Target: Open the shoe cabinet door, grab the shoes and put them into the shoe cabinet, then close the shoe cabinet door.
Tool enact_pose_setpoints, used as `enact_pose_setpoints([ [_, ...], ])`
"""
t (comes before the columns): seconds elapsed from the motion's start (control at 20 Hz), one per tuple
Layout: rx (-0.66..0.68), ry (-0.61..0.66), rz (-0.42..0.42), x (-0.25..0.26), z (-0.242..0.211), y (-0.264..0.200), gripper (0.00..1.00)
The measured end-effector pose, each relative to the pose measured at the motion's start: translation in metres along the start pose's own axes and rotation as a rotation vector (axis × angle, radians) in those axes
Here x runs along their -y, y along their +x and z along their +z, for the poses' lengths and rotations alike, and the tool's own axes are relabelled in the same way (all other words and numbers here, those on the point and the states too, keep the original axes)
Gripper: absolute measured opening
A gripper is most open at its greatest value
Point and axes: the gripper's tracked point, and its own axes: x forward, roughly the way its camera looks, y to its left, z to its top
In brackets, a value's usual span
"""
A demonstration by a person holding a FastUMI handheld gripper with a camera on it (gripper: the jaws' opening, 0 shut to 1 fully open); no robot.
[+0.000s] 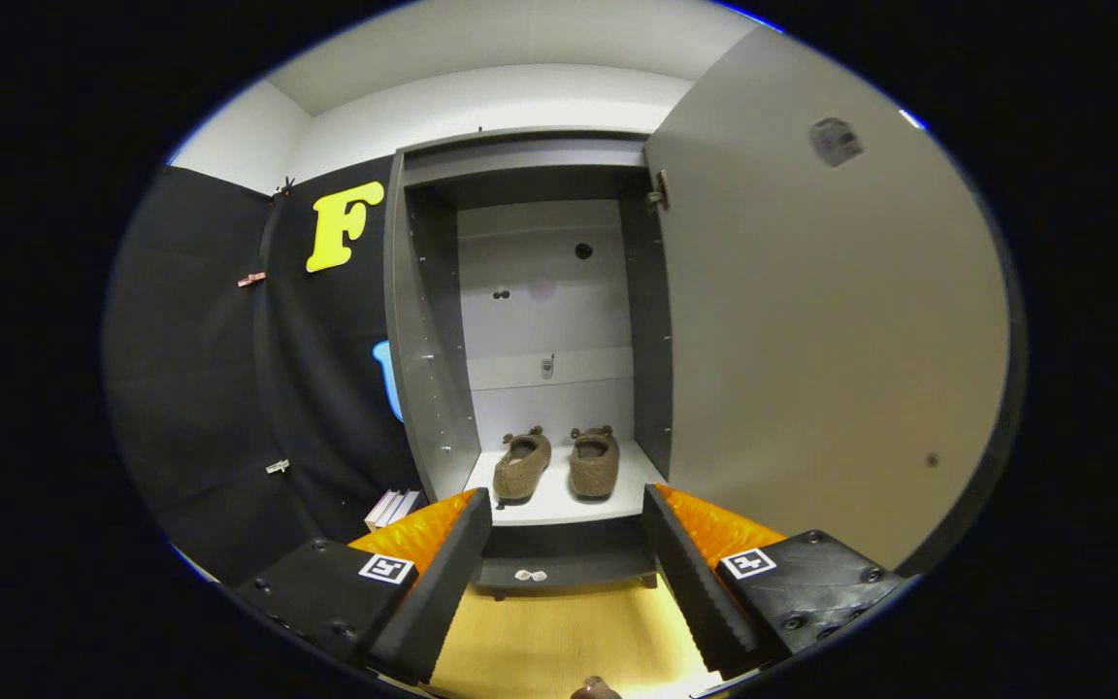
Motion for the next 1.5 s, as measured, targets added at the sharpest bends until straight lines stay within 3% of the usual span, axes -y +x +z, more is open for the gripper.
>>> enact_pose_setpoints([
  [0.35, 0.030, -0.014, -0.013, 0.092, 0.017, -0.097, 0.99],
  [0.55, 0.064, -0.045, -0.030, 0.159, 0.027, -0.124, 0.99],
  [0.75, 0.052, -0.060, -0.037, 0.216, 0.022, -0.116, 0.99],
  [1.0, 0.033, -0.016, 0.031, 0.241, 0.016, -0.081, 0.99],
  [1.25, 0.008, -0.031, 0.093, 0.234, 0.009, -0.059, 0.99],
  [1.5, 0.006, -0.018, 0.090, 0.221, 0.006, -0.054, 0.98],
])
